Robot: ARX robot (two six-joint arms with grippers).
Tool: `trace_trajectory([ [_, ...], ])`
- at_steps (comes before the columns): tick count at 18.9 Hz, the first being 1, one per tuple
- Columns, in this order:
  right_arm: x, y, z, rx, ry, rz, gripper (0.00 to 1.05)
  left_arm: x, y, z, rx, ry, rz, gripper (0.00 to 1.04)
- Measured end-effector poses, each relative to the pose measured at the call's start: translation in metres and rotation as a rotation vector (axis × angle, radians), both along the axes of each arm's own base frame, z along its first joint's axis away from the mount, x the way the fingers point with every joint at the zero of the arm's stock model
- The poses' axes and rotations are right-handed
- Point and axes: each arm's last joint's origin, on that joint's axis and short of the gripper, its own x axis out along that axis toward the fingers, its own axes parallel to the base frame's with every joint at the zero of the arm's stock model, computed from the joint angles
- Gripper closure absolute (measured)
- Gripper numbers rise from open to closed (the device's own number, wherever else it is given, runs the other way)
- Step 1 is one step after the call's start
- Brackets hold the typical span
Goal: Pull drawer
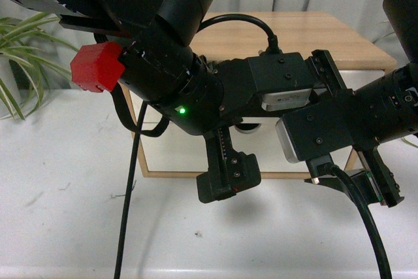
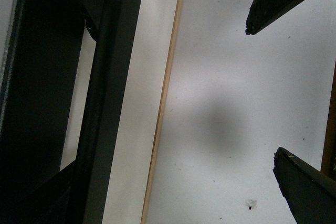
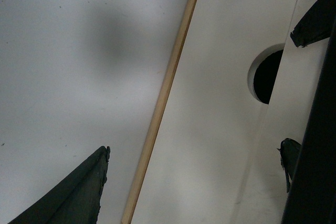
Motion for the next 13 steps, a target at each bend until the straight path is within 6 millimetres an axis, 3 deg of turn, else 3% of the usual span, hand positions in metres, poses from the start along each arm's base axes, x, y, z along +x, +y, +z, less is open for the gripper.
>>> trace_trajectory([
  [3,-0.003,-0.001,0.000,-0.002,0.010,0.000,0.06,-0.002,0.000,-0.001,0.000,0.018,-0.013,0.07],
  [13,-0.043,0.004,0.001,-0.025,0.031,0.009,0.06,-0.034,0.001,-0.006,0.003,0.049,-0.050,0.07],
])
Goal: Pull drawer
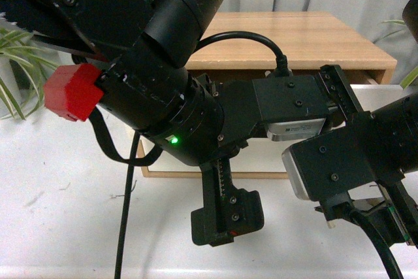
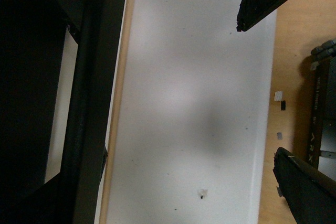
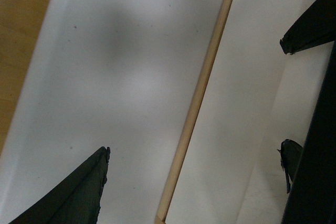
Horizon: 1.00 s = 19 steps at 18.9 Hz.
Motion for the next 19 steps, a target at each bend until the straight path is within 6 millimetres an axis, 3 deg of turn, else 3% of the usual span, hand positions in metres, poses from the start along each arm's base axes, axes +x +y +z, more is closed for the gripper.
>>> trace_trajectory([
  [5,-0.015,0.002,0.000,-0.015,-0.003,0.004,0.06,-0.014,0.000,0.000,-0.008,0.006,-0.008,0.07],
  [12,-0.055,0.014,0.002,-0.048,0.007,0.037,0.06,-0.059,0.010,0.008,-0.035,-0.007,-0.022,0.07],
  [19,-0.063,0.016,0.002,-0.037,0.004,0.045,0.06,-0.068,0.015,0.006,-0.038,-0.010,-0.025,0.07],
])
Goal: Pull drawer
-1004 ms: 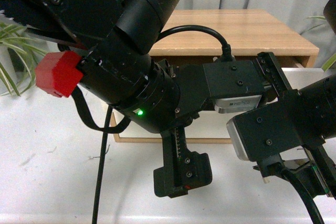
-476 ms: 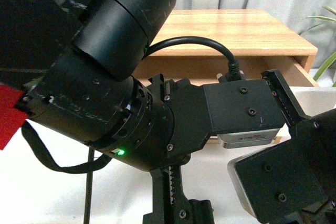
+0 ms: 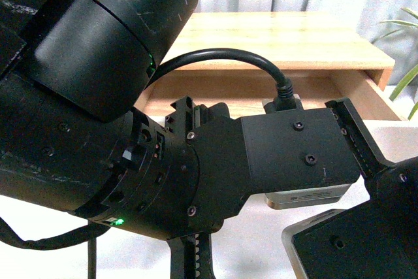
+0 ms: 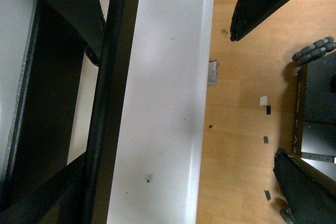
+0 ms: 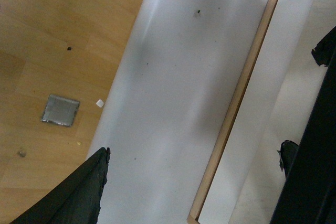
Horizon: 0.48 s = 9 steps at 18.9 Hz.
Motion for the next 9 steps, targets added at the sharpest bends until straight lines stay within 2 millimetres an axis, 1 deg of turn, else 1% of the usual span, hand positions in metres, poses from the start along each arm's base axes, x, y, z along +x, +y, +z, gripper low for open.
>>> trace_trajectory([
  [6,0.000,-0.003,0.005,0.029,0.020,-0.016,0.06,-0.001,0.005,0.005,-0.017,0.019,0.024,0.07],
  [9,-0.002,-0.004,0.018,0.052,0.017,0.009,0.06,-0.003,0.008,0.009,-0.025,0.028,0.033,0.07],
])
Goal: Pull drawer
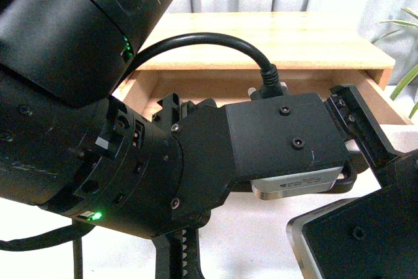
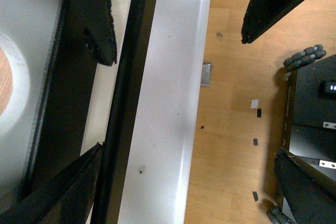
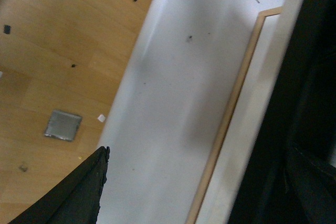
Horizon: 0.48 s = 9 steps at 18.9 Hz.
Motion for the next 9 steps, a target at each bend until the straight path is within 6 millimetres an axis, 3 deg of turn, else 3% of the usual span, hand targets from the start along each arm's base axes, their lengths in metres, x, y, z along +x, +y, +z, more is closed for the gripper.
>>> trace_trajectory([
  [3,0.006,-0.009,0.015,-0.029,-0.089,-0.021,0.06,-0.001,0.006,0.007,-0.008,0.006,0.021,0.07],
  [4,0.004,-0.013,0.020,-0.028,-0.083,-0.032,0.06,-0.003,0.012,0.021,-0.056,-0.015,0.031,0.07],
  [9,0.000,-0.020,0.044,0.061,-0.064,-0.058,0.06,-0.008,0.025,0.052,-0.173,-0.055,0.064,0.07],
])
